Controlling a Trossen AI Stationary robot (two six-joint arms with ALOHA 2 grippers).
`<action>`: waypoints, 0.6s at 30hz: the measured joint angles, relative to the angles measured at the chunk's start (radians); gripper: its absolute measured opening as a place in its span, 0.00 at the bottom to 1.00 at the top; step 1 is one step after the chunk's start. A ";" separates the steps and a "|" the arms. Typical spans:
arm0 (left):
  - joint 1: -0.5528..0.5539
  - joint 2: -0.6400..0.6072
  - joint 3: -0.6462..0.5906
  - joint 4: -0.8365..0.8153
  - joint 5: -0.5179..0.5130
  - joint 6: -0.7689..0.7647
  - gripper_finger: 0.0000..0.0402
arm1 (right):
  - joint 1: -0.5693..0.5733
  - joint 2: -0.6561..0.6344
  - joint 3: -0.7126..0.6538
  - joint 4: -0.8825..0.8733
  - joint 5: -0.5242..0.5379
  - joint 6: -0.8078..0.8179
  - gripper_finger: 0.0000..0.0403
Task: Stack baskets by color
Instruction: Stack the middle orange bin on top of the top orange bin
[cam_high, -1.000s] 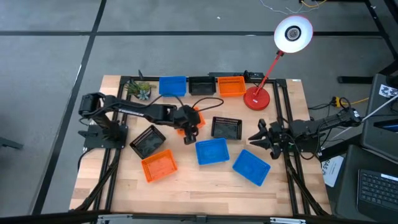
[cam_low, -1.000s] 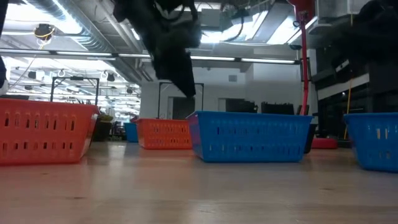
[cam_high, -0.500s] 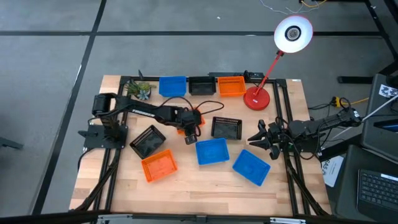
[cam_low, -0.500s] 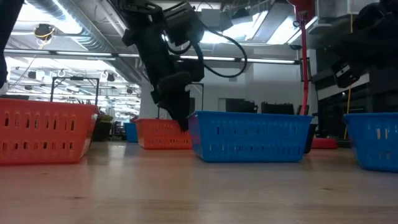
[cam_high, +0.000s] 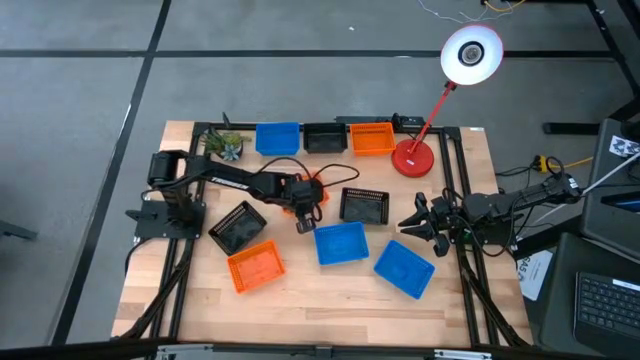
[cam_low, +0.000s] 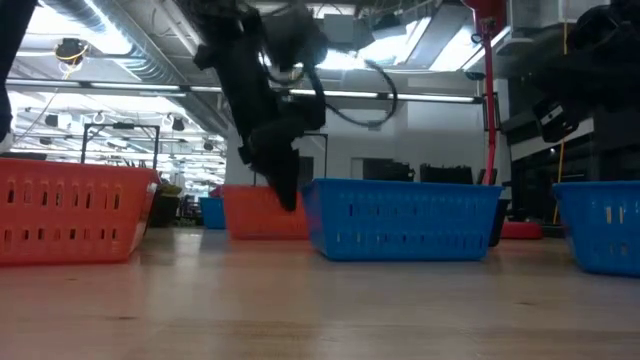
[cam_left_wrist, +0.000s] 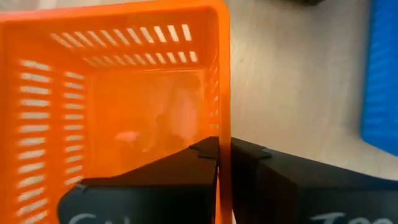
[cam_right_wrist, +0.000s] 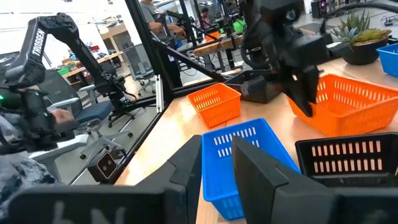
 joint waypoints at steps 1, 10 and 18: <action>-0.005 -0.013 0.017 -0.009 0.002 0.000 0.01 | 0.000 0.000 0.000 -0.001 0.000 0.000 0.22; -0.010 -0.065 0.333 -0.068 -0.079 0.298 0.00 | 0.000 0.006 0.000 -0.019 0.000 0.001 0.22; 0.139 0.057 0.656 -0.057 -0.076 0.645 0.00 | 0.000 0.006 0.000 -0.020 0.001 0.001 0.22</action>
